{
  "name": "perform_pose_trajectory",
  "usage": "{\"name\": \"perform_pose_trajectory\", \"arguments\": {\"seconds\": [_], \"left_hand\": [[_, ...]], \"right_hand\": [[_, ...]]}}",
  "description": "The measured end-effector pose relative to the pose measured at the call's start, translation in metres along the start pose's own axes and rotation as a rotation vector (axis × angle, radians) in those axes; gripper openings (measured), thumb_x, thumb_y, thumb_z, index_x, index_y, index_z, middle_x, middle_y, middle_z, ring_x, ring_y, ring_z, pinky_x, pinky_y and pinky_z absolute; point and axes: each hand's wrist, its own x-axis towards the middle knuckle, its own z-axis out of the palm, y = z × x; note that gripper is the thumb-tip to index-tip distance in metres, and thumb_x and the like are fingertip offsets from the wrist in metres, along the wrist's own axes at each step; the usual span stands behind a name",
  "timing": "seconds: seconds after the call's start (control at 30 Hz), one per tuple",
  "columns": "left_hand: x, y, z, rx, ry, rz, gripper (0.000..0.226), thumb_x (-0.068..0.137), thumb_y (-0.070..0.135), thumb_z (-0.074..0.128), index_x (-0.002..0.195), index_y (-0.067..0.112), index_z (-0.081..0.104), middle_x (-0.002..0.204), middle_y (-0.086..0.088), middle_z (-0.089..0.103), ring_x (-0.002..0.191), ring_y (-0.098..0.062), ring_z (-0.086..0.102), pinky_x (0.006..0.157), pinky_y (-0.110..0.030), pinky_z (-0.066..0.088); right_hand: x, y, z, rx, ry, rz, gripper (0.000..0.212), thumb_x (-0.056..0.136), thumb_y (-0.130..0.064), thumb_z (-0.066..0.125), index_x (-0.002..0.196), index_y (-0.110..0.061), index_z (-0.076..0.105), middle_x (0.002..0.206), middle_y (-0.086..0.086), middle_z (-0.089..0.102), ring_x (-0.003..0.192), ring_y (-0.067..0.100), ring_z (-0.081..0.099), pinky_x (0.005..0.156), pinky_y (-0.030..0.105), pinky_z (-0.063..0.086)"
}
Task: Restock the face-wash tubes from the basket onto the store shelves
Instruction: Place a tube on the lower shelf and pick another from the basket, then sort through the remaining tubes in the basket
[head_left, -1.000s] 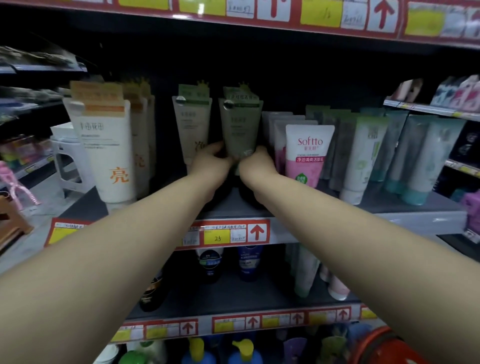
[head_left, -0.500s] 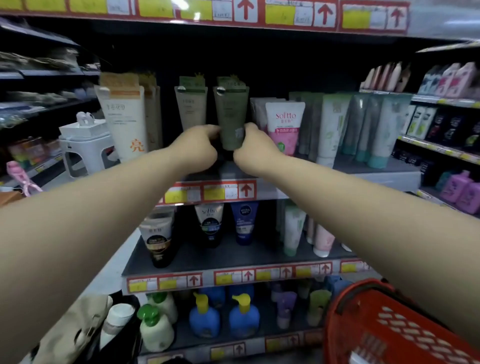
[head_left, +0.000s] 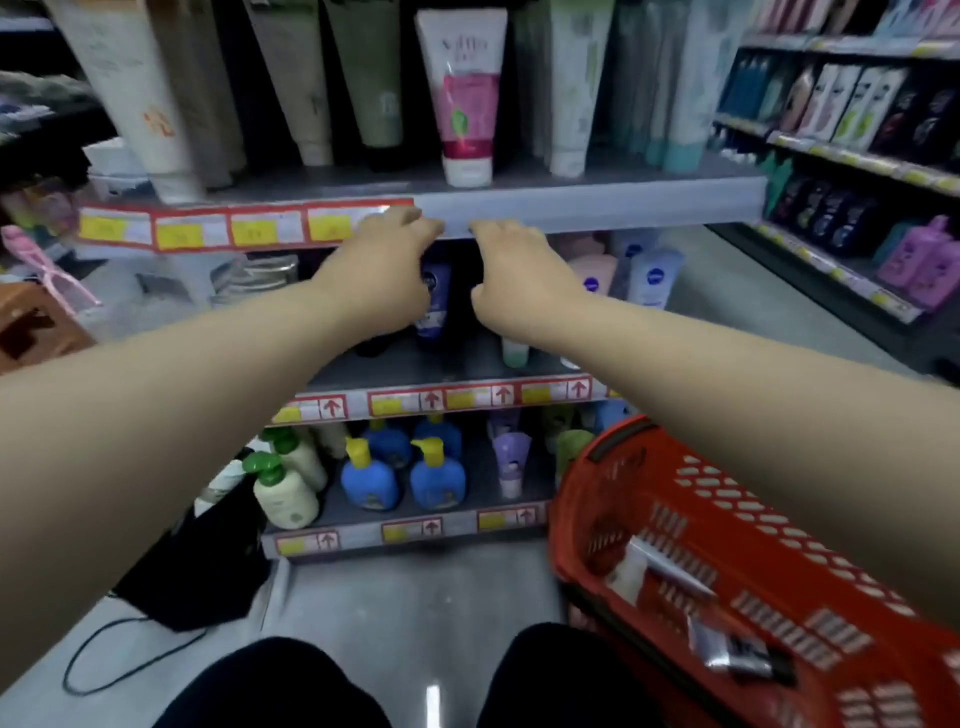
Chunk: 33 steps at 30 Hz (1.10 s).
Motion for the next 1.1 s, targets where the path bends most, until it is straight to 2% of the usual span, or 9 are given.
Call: {"name": "perform_pose_trajectory", "arguments": {"seconds": [0.1, 0.2, 0.3, 0.4, 0.53, 0.7, 0.8, 0.93, 1.1], "left_hand": [[-0.004, 0.034, 0.033, -0.002, -0.017, 0.018, 0.067, 0.079, 0.006, 0.052, 0.144, 0.013, 0.037, 0.150, -0.012, 0.032, 0.136, -0.033, 0.030, 0.113, -0.041, 0.029], [-0.003, 0.076, 0.072, -0.013, -0.012, 0.108, 0.063, 0.077, 0.005, 0.049, 0.139, 0.008, 0.043, 0.143, -0.015, 0.040, 0.129, -0.036, 0.039, 0.109, -0.040, 0.034], [0.000, 0.115, 0.115, -0.032, -0.052, 0.186, 0.060, 0.078, 0.027, 0.045, 0.134, 0.007, 0.048, 0.132, -0.018, 0.049, 0.120, -0.036, 0.048, 0.100, -0.042, 0.040], [-0.001, 0.145, 0.164, -0.049, -0.142, 0.222, 0.062, 0.072, 0.024, 0.040, 0.130, 0.006, 0.050, 0.126, -0.020, 0.052, 0.116, -0.038, 0.049, 0.098, -0.043, 0.041], [-0.009, 0.171, 0.225, -0.065, -0.269, 0.288, 0.056, 0.073, 0.023, 0.044, 0.125, 0.006, 0.053, 0.120, -0.020, 0.054, 0.112, -0.039, 0.051, 0.097, -0.044, 0.041], [-0.029, 0.193, 0.285, -0.122, -0.443, 0.294, 0.056, 0.079, 0.011, 0.050, 0.135, 0.009, 0.045, 0.130, -0.017, 0.048, 0.121, -0.036, 0.045, 0.102, -0.043, 0.039], [-0.033, 0.206, 0.315, -0.129, -0.523, 0.288, 0.053, 0.081, 0.009, 0.050, 0.134, 0.010, 0.046, 0.131, -0.016, 0.046, 0.123, -0.035, 0.043, 0.104, -0.044, 0.038], [-0.027, 0.228, 0.351, -0.015, -0.674, 0.295, 0.044, 0.086, 0.015, 0.056, 0.128, 0.007, 0.047, 0.129, -0.018, 0.045, 0.120, -0.037, 0.046, 0.099, -0.045, 0.042], [-0.032, 0.257, 0.392, 0.141, -0.899, 0.307, 0.034, 0.089, 0.015, 0.053, 0.121, 0.005, 0.056, 0.121, -0.015, 0.059, 0.109, -0.031, 0.058, 0.084, -0.035, 0.047]], "right_hand": [[-0.030, 0.041, 0.017, -0.023, -0.039, 0.055, 0.054, 0.085, -0.011, 0.052, 0.136, -0.004, 0.036, 0.133, 0.019, 0.043, 0.122, 0.038, 0.040, 0.096, 0.041, 0.038], [-0.059, 0.087, 0.036, -0.046, -0.060, 0.132, 0.054, 0.084, -0.011, 0.052, 0.135, -0.003, 0.038, 0.131, 0.021, 0.045, 0.121, 0.039, 0.043, 0.096, 0.042, 0.039], [-0.087, 0.130, 0.054, -0.042, -0.106, 0.217, 0.052, 0.084, -0.011, 0.051, 0.134, -0.002, 0.039, 0.129, 0.023, 0.046, 0.120, 0.040, 0.044, 0.098, 0.042, 0.038], [-0.114, 0.169, 0.075, -0.010, -0.145, 0.310, 0.045, 0.082, -0.010, 0.050, 0.126, -0.003, 0.044, 0.126, 0.022, 0.049, 0.120, 0.040, 0.045, 0.098, 0.042, 0.038], [-0.152, 0.209, 0.108, -0.009, -0.254, 0.424, 0.051, 0.084, -0.016, 0.052, 0.132, -0.004, 0.040, 0.131, 0.019, 0.045, 0.123, 0.039, 0.041, 0.100, 0.044, 0.038], [-0.200, 0.240, 0.157, 0.020, -0.356, 0.544, 0.052, 0.085, -0.014, 0.052, 0.135, -0.007, 0.038, 0.133, 0.018, 0.043, 0.125, 0.037, 0.039, 0.100, 0.045, 0.041], [-0.227, 0.251, 0.187, 0.066, -0.392, 0.603, 0.042, 0.091, -0.017, 0.049, 0.131, -0.006, 0.040, 0.128, 0.018, 0.046, 0.120, 0.037, 0.041, 0.095, 0.045, 0.043], [-0.261, 0.262, 0.215, 0.133, -0.446, 0.681, 0.034, 0.094, -0.018, 0.044, 0.125, -0.005, 0.043, 0.126, 0.019, 0.048, 0.117, 0.036, 0.045, 0.090, 0.042, 0.040], [-0.291, 0.273, 0.246, 0.252, -0.486, 0.801, 0.041, 0.082, -0.012, 0.048, 0.123, -0.009, 0.048, 0.119, 0.018, 0.056, 0.111, 0.037, 0.053, 0.087, 0.044, 0.050]]}}
